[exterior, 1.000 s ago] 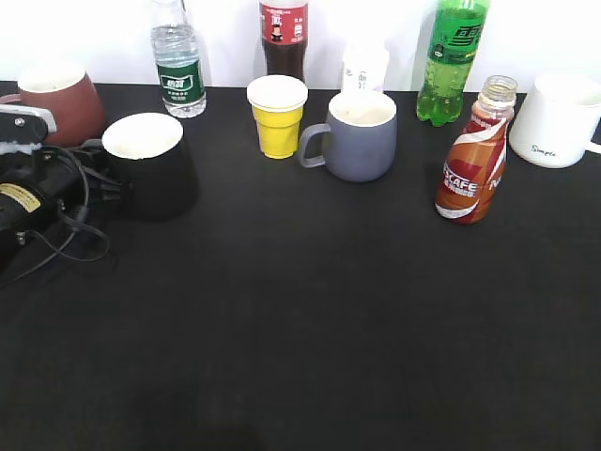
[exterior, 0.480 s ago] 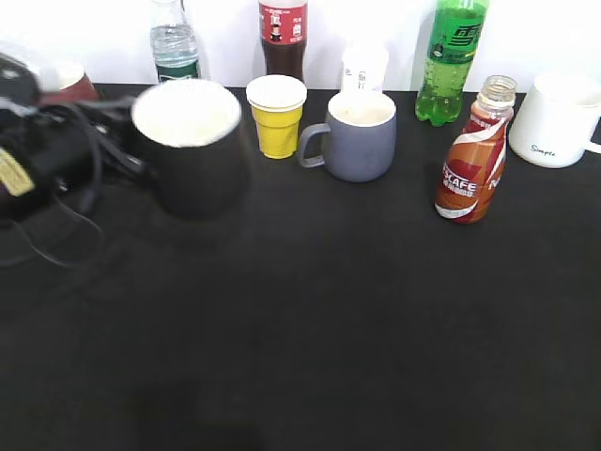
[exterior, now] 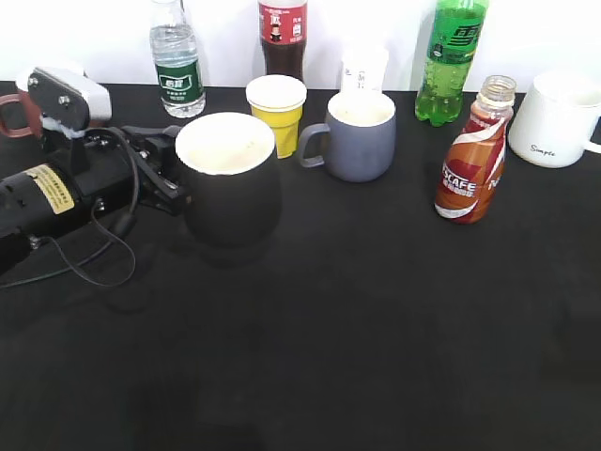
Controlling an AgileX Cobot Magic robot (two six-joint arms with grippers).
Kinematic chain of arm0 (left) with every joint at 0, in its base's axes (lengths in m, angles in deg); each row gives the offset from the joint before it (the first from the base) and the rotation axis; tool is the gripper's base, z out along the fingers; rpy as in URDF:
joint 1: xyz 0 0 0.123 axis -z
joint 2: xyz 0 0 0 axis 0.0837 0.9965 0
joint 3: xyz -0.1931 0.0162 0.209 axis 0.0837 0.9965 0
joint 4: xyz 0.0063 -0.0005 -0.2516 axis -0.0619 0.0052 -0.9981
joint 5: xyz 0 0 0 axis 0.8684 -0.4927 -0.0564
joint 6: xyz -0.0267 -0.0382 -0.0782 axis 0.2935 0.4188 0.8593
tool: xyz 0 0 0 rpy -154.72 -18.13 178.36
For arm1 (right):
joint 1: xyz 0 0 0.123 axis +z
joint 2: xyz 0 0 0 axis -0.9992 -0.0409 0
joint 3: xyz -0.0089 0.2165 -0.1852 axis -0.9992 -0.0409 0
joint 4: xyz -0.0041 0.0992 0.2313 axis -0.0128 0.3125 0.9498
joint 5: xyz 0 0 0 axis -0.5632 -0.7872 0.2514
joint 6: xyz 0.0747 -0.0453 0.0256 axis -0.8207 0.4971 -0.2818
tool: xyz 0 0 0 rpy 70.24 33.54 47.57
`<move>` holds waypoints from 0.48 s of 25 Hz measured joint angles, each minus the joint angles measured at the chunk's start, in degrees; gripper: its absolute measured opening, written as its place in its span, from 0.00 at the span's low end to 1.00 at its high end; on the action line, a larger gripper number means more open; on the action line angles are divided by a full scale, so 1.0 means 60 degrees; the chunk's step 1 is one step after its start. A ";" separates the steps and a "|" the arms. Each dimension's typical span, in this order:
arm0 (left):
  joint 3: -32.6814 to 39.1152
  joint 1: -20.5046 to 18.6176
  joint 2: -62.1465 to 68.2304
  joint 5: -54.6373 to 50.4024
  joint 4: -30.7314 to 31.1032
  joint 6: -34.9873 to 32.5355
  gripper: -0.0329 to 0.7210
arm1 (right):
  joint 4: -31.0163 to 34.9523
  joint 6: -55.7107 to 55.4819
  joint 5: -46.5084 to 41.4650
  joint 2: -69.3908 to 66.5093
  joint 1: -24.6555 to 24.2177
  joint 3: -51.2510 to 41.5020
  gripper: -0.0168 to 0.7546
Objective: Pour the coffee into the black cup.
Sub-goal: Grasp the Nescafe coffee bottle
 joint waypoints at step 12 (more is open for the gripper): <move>-0.0009 0.0000 0.0000 0.0084 0.0064 0.0039 0.12 | -0.1394 -0.0778 1.0670 -0.8339 0.0000 -0.2237 0.56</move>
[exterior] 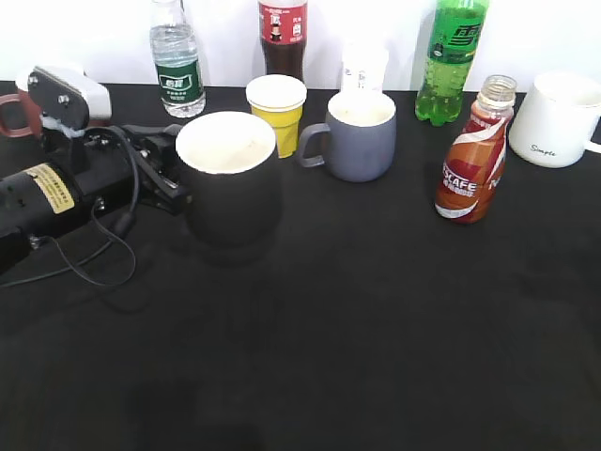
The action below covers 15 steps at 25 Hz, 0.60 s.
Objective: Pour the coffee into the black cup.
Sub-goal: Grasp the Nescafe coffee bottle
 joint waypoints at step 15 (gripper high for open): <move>0.0000 0.0000 0.0000 0.0114 0.0000 0.0000 0.12 | -0.5354 -0.1968 0.3092 -0.6312 0.0012 0.3234 0.89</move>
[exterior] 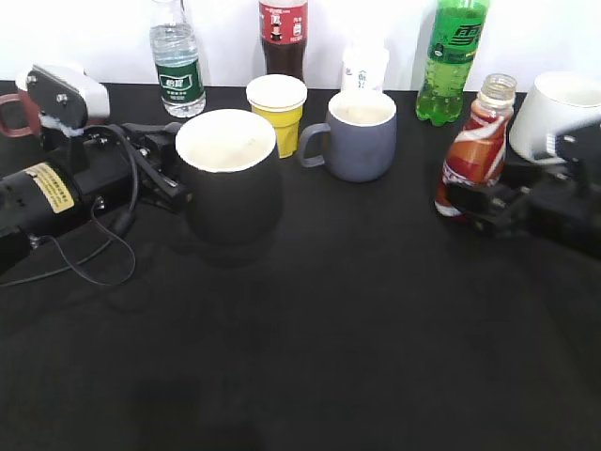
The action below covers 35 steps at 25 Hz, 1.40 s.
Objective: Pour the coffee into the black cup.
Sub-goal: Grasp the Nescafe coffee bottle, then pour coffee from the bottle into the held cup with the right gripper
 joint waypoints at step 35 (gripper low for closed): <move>-0.2962 0.3832 -0.0052 -0.2426 0.0196 0.0962 0.12 | -0.4333 -0.2086 -0.1795 0.4973 0.0009 0.1701 0.71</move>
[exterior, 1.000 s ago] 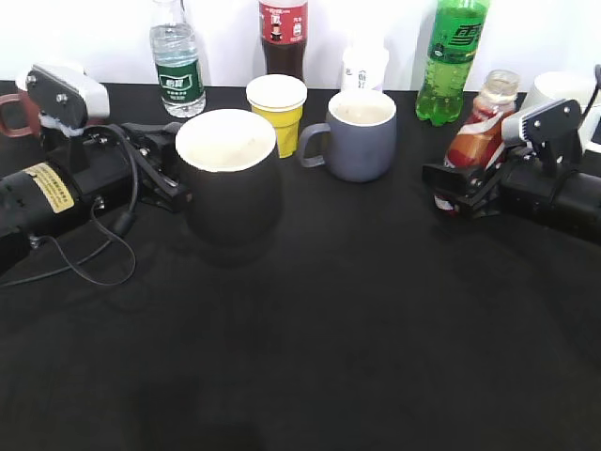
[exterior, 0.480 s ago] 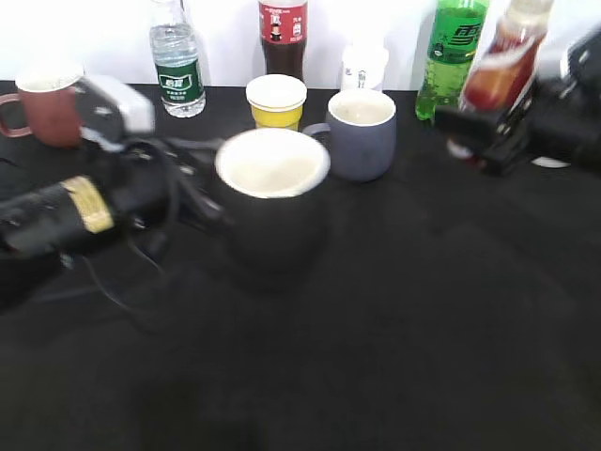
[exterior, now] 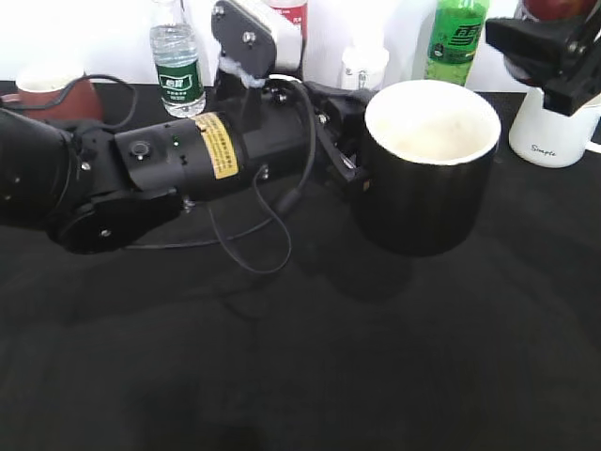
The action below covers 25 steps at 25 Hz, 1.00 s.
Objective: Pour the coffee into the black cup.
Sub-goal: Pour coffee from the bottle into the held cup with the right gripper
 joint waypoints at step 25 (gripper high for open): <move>-0.0683 0.0498 0.0559 -0.0850 -0.0568 0.0072 0.12 | -0.0113 0.9020 -0.0985 0.0000 0.0000 0.0000 0.71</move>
